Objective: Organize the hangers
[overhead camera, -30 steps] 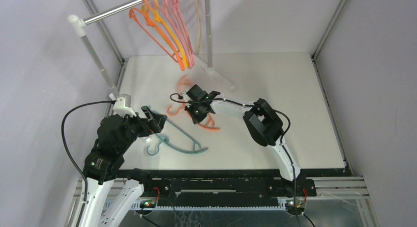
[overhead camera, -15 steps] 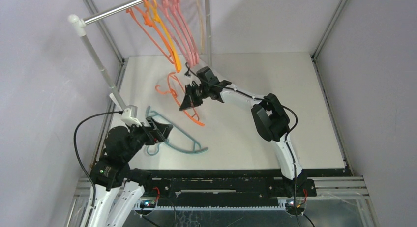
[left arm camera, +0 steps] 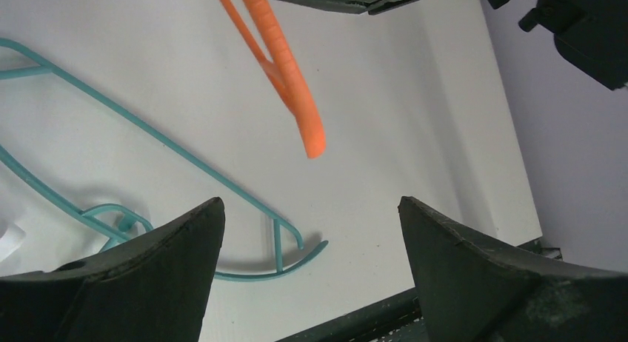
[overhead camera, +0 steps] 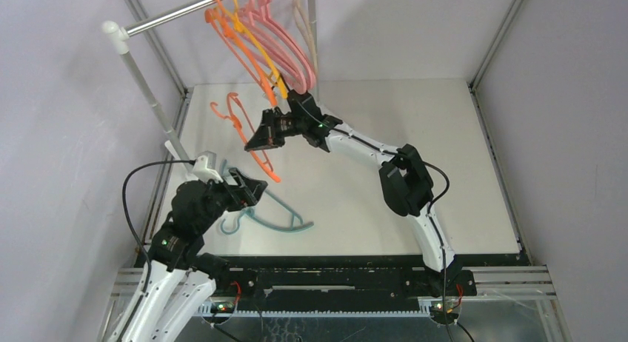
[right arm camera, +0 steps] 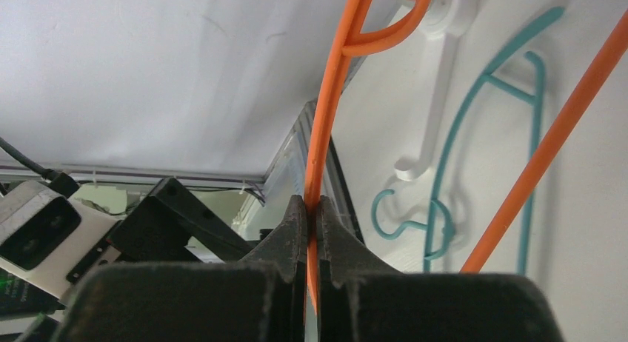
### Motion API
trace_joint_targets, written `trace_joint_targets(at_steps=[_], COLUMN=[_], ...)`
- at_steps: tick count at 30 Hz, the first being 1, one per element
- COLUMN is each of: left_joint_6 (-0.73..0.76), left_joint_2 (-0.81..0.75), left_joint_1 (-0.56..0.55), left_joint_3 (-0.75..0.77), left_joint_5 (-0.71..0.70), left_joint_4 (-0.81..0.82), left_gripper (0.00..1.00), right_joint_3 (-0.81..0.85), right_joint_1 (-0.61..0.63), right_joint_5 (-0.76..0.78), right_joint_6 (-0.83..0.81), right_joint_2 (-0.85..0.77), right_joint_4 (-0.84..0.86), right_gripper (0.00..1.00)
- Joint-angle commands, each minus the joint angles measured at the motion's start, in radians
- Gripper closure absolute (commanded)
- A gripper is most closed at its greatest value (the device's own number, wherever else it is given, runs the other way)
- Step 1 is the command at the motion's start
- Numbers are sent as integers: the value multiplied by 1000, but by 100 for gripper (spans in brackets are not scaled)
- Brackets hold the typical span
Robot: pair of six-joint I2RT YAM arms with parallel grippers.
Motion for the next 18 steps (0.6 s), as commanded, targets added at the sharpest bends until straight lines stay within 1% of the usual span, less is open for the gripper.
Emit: trace_joint_targets(at_steps=[1, 5, 11, 14, 18], left_joint_6=[-18, -22, -51, -96, -108], left_joint_2=[67, 125, 218, 269, 356], left_joint_1=[-63, -150, -260, -306, -319], left_joint_3=[37, 47, 61, 55, 81], left_joint_5=[-113, -241, -498, -610, -673], left_joint_4=[103, 146, 148, 148, 127], left_gripper=[9, 9, 13, 18, 30], right_joint_3=[44, 43, 25, 17, -4], right_joint_1=[31, 40, 41, 40, 38], right_joint_5=[-9, -12, -15, -17, -28], right_joint_6=[48, 59, 76, 79, 94], right_joint_2=[-54, -66, -98, -115, -132], right_joint_4=[63, 68, 75, 75, 85], right_gripper=[100, 100, 100, 100, 100])
